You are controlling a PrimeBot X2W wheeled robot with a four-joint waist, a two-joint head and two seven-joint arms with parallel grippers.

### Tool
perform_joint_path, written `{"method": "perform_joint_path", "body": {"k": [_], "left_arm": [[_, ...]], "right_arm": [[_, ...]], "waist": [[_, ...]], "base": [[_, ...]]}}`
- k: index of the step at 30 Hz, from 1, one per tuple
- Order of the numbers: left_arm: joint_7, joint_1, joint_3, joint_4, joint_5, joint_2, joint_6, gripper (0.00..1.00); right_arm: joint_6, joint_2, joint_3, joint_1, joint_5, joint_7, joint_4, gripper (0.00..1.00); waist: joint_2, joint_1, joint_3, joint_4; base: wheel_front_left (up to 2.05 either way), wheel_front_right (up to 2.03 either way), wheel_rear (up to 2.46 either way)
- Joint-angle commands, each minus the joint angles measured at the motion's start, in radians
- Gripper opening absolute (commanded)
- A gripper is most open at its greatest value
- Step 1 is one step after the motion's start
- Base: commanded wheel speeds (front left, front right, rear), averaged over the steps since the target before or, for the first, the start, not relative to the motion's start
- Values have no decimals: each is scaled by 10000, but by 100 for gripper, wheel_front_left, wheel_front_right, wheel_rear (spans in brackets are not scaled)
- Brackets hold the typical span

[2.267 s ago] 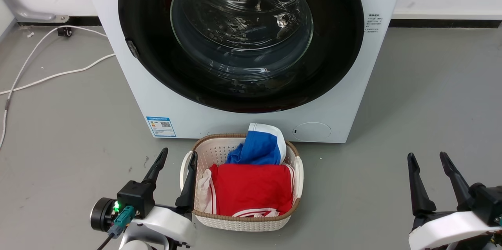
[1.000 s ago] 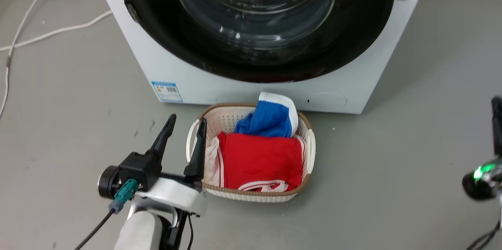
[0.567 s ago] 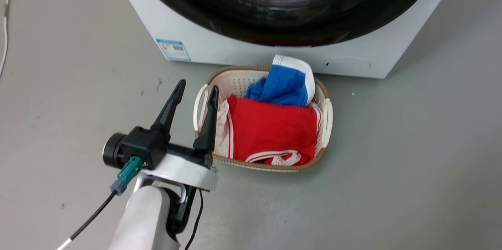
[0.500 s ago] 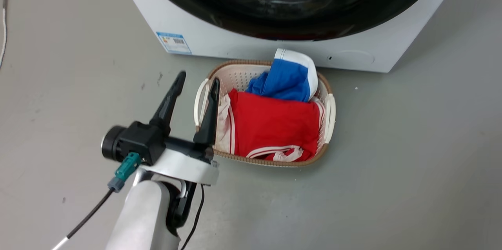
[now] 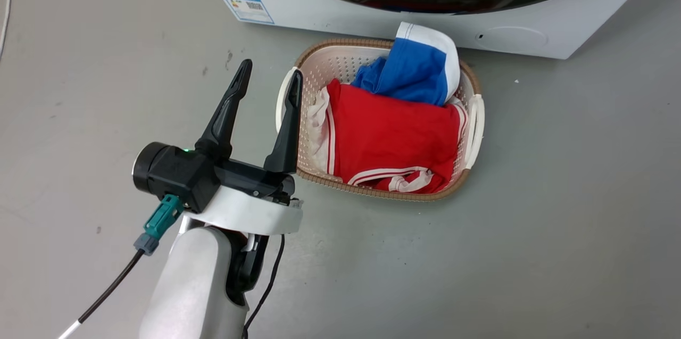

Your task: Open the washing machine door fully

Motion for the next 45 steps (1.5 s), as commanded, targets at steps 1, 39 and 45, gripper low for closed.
{"method": "perform_joint_path", "body": {"k": [1, 39, 45], "left_arm": [[-22, -175, -53, -59, -50, -10, 52, 100], [-22, 630, -542, 499, 131, -9, 566, 100], [-22, 935, -572, 717, 158, -9, 478, 100]], "right_arm": [[3, 21, 372, -397, 84, -21, 258, 0], [14, -1730, 6078, -498, 2819, 1006, -2695, 0], [15, -2137, 6177, 256, 2952, 660, -4065, 0]], "waist": [[0, -2, 148, 115], [0, -2, -1425, -129], [0, -2, -1895, -78]], "base": [[0, 0, 0], [0, 0, 0], [0, 0, 0]]}}
